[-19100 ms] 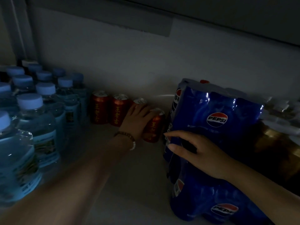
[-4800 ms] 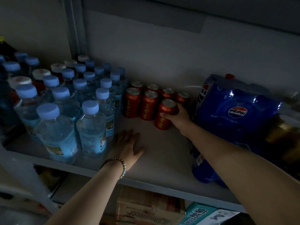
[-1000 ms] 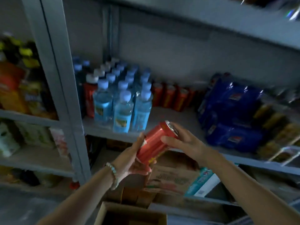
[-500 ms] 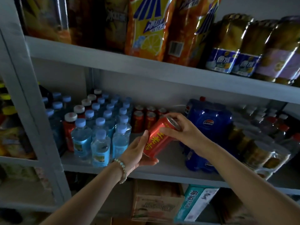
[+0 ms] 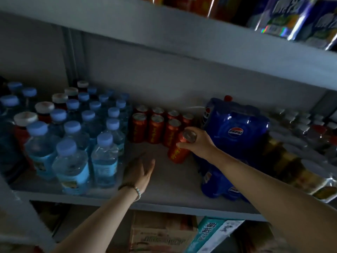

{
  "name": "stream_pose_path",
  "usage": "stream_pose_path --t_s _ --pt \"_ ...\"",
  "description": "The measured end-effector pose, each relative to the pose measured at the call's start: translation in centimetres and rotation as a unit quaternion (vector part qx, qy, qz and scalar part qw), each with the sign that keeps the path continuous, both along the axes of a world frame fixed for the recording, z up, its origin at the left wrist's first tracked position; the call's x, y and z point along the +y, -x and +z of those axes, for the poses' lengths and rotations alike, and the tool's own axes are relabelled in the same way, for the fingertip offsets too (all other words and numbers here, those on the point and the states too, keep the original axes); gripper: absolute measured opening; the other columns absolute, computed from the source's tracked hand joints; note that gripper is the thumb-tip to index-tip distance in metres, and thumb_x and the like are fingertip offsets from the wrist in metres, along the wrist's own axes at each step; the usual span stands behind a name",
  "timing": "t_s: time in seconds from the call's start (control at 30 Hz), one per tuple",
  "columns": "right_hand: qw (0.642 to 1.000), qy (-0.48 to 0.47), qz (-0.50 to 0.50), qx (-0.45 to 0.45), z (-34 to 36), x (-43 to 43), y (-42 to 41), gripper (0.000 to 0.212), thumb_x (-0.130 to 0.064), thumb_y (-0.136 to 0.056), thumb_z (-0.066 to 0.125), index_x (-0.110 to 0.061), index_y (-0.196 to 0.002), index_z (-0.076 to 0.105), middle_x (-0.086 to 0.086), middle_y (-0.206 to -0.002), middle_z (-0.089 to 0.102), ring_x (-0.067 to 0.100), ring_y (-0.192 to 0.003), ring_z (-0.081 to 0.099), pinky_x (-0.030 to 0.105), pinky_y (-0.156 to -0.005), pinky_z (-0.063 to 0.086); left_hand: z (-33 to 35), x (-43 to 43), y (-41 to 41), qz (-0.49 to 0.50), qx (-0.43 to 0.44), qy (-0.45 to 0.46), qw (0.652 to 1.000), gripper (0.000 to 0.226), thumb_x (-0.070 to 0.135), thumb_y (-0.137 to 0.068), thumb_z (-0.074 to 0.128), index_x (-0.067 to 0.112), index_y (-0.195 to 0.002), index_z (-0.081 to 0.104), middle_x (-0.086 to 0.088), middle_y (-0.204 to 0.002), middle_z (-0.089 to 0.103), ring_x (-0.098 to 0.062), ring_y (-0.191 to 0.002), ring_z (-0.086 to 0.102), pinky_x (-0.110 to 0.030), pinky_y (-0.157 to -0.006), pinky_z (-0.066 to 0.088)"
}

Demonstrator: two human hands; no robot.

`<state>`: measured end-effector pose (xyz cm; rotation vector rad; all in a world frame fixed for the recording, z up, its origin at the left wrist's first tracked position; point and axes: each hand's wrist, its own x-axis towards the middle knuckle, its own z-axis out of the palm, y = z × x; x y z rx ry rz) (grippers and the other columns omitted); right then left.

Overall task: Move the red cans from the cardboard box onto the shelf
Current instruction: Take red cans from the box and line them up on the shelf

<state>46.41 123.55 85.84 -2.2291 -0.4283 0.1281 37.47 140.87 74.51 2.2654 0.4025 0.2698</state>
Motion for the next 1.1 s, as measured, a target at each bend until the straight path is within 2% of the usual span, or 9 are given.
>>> stream_pose_path --t_s 0.1,0.17,0.27,0.37,0.63,0.8,0.9,1.0,1.1 --pt "1.000 0.022 -0.016 0.001 -1.5 -0.3 -2.9 0.067 -0.019 -0.072 0.081 -0.014 -0.131 0.051 0.003 -0.128 0.058 0.018 -0.120 0.053 0.032 -0.101 0.043 -2.1 0.6 -1.2 -0.035 0.036 -0.165 0.985 0.061 0.052 -0.092 0.031 0.018 -0.143 0.029 -0.004 -0.147 0.036 -0.022 -0.135 0.030 -0.036 -0.113 0.021" --pt "0.999 0.037 -0.013 0.017 -2.3 -0.3 -4.1 0.072 -0.017 -0.071 0.081 -0.013 -0.135 0.048 0.004 -0.133 0.055 0.021 -0.124 0.050 0.037 -0.106 0.041 -2.7 0.6 -1.9 -0.053 0.063 -0.209 0.974 0.060 0.048 -0.093 0.034 0.021 -0.146 0.022 -0.002 -0.151 0.027 -0.022 -0.138 0.022 -0.040 -0.115 0.014" --pt "0.998 0.044 -0.017 0.035 -3.2 -0.1 -5.3 0.078 -0.015 -0.072 0.081 -0.012 -0.139 0.042 0.002 -0.133 0.050 0.018 -0.122 0.048 0.033 -0.102 0.040 -3.6 0.3 -2.4 -0.056 0.076 -0.230 0.969 0.061 0.049 -0.092 0.035 0.026 -0.146 0.019 0.000 -0.154 0.017 -0.023 -0.142 0.010 -0.044 -0.116 0.003" --pt "0.998 0.051 -0.002 0.042 -3.0 -0.2 -6.2 0.064 -0.009 -0.075 0.077 -0.010 -0.131 0.047 0.000 -0.116 0.052 0.013 -0.106 0.048 0.027 -0.089 0.040 -3.9 0.2 -2.5 -0.051 0.073 -0.250 0.964 0.064 0.057 -0.088 0.024 0.029 -0.145 0.020 0.001 -0.154 0.016 -0.023 -0.142 0.009 -0.045 -0.116 0.001" --pt "0.965 0.252 0.060 -0.033 -2.9 0.1 -7.7 0.075 -0.021 -0.072 0.080 -0.010 -0.136 0.043 0.010 -0.137 0.047 0.028 -0.125 0.047 0.039 -0.105 0.039 -3.4 0.1 -2.3 -0.047 0.084 -0.257 0.962 0.058 0.052 -0.093 0.028 0.029 -0.146 0.017 0.002 -0.156 0.011 -0.021 -0.143 0.005 -0.043 -0.117 0.001" --pt "0.969 0.243 0.047 -0.021 -3.4 0.8 -8.5 0.070 -0.017 -0.072 0.079 -0.013 -0.133 0.045 0.012 -0.136 0.048 0.029 -0.126 0.047 0.044 -0.105 0.040 -3.5 0.2 -2.3 -0.047 0.079 -0.261 0.961 0.058 0.052 -0.093 0.027 0.029 -0.145 0.019 0.002 -0.155 0.013 -0.021 -0.143 0.007 -0.044 -0.117 0.003" --pt "0.980 0.187 0.008 -0.065 -3.9 1.2 -6.2 0.088 -0.020 -0.078 0.075 -0.015 -0.149 0.023 0.009 -0.155 0.022 0.025 -0.142 0.023 0.043 -0.117 0.023 -3.6 0.1 -2.2 -0.050 0.073 -0.254 0.963 0.058 0.051 -0.093 0.029 0.028 -0.145 0.020 0.002 -0.155 0.014 -0.022 -0.142 0.008 -0.044 -0.117 0.004" --pt "0.984 0.072 -0.043 -0.159 -6.3 1.4 -1.8 0.083 -0.031 -0.086 0.066 -0.027 -0.151 0.013 0.001 -0.159 -0.006 0.021 -0.147 0.000 0.040 -0.119 0.011 -3.5 0.2 -2.3 -0.049 0.072 -0.253 0.964 0.058 0.052 -0.093 0.029 0.028 -0.145 0.021 0.001 -0.155 0.015 -0.022 -0.143 0.008 -0.043 -0.117 0.003" --pt "0.993 0.058 -0.052 -0.090 -9.9 1.4 2.0 0.081 -0.047 -0.093 0.049 -0.041 -0.148 -0.010 -0.010 -0.151 -0.036 0.015 -0.142 -0.023 0.039 -0.115 0.000 -3.5 0.0 -2.5 -0.047 0.087 -0.260 0.960 0.066 0.059 -0.088 0.016 0.028 -0.145 0.021 0.001 -0.155 0.015 -0.022 -0.142 0.009 -0.043 -0.116 0.004"
